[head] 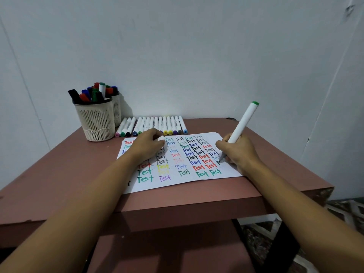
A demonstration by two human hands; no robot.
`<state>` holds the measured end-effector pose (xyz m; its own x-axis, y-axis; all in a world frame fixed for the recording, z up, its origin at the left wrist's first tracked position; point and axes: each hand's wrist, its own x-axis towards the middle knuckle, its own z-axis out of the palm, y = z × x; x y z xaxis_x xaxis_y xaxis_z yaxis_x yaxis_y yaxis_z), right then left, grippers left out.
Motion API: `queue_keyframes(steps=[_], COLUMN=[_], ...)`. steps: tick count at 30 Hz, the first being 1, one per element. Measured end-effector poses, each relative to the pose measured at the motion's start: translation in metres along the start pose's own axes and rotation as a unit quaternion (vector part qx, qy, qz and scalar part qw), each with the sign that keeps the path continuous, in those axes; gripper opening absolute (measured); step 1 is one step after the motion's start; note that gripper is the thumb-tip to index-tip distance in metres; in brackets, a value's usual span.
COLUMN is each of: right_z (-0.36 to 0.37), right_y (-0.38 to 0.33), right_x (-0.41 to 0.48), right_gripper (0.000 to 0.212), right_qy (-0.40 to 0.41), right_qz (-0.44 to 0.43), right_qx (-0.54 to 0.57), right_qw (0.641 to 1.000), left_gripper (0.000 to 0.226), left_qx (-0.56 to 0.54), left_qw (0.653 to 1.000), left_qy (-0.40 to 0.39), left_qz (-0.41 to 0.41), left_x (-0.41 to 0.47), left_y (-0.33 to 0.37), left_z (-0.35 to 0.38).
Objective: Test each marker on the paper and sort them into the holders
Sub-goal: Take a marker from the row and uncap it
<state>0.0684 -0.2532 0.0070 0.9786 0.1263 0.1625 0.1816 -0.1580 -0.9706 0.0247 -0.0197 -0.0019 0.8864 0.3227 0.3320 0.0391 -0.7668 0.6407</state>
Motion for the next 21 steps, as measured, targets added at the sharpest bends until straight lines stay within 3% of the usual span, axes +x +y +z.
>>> queue_keyframes(steps=[3, 10, 21], right_z=[-0.0013, 0.0006, -0.0011], right_y=[0.0006, 0.0026, 0.0022], right_x=[0.0027, -0.0014, -0.0010], right_gripper=[0.026, 0.022, 0.024], right_qy=[0.037, 0.027, 0.042], right_qz=[0.006, -0.035, -0.036], right_qx=[0.033, -0.059, -0.059], right_qw=[0.999, 0.997, 0.997], left_gripper=[0.029, 0.029, 0.028], left_qx=[0.002, 0.001, 0.005], left_qw=[1.000, 1.000, 1.000], left_qy=[0.001, -0.002, -0.001], left_qz=[0.001, -0.001, -0.001], left_x=[0.0007, -0.0005, -0.0008], left_y=[0.0002, 0.0011, 0.0019], left_z=[-0.0011, -0.0004, -0.0011])
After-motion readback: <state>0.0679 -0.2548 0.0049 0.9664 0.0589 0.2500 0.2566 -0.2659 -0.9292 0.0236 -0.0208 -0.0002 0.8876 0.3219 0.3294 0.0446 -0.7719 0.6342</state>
